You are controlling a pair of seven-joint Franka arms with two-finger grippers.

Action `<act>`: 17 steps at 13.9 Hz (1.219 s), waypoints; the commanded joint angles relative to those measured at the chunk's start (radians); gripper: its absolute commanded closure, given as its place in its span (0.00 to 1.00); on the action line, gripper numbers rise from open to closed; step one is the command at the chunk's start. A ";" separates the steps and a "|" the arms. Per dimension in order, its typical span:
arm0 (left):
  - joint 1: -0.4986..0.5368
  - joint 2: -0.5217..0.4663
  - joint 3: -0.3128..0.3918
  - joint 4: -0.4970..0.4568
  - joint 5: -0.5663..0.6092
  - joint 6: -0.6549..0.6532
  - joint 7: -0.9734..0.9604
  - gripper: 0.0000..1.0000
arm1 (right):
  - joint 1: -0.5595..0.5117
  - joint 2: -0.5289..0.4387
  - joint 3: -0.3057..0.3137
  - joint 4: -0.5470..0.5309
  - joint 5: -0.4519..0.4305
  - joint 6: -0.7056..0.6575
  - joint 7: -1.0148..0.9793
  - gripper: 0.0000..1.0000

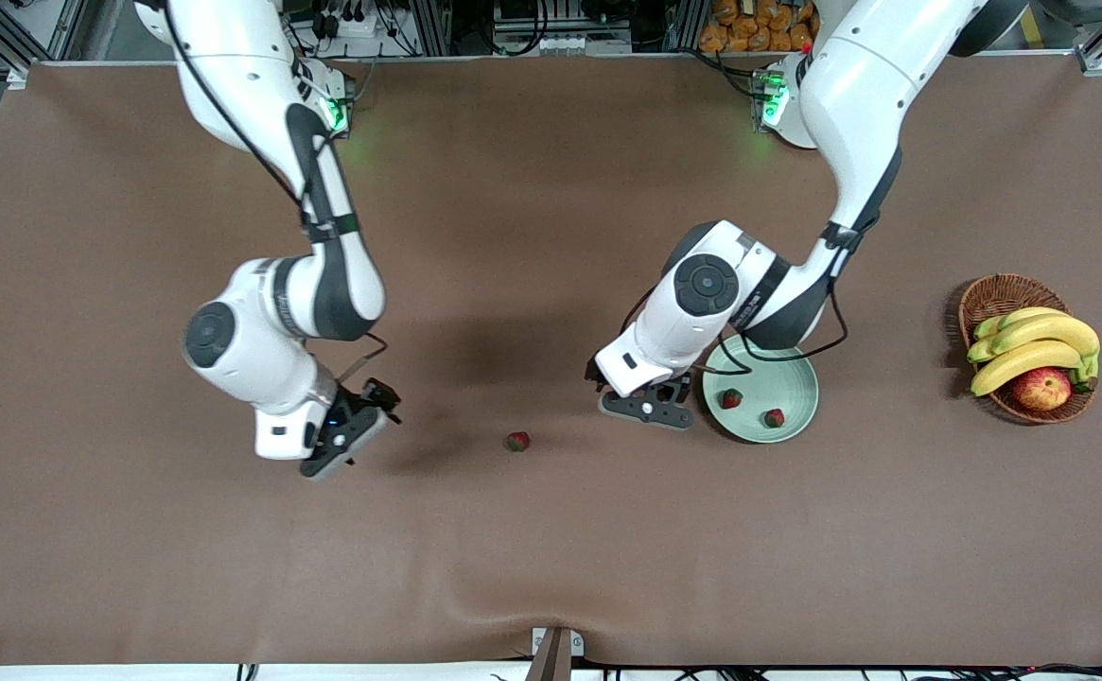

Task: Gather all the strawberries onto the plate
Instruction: 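Set the last strawberry on the table middle and open the right gripper, then lower the left gripper to the last strawberry while the right gripper withdraws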

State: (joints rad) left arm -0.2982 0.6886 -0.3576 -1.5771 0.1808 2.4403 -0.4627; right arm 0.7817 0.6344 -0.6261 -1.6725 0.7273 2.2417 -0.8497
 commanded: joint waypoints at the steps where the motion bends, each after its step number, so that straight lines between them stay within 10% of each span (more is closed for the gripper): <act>1: -0.025 0.045 0.009 0.032 0.016 0.107 -0.037 0.00 | 0.013 -0.059 -0.108 -0.053 0.014 -0.153 -0.017 0.00; 9: -0.163 0.164 0.113 0.072 0.017 0.396 -0.033 0.00 | -0.165 -0.292 -0.075 -0.150 -0.241 -0.231 0.001 0.00; 17: -0.248 0.279 0.172 0.201 0.017 0.537 -0.022 0.00 | -0.619 -0.501 0.423 -0.225 -0.537 -0.267 0.323 0.00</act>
State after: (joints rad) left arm -0.5199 0.9015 -0.2016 -1.4552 0.1808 2.9425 -0.4739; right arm 0.2717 0.2414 -0.3364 -1.8195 0.2693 1.9848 -0.6336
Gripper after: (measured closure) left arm 0.000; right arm 0.000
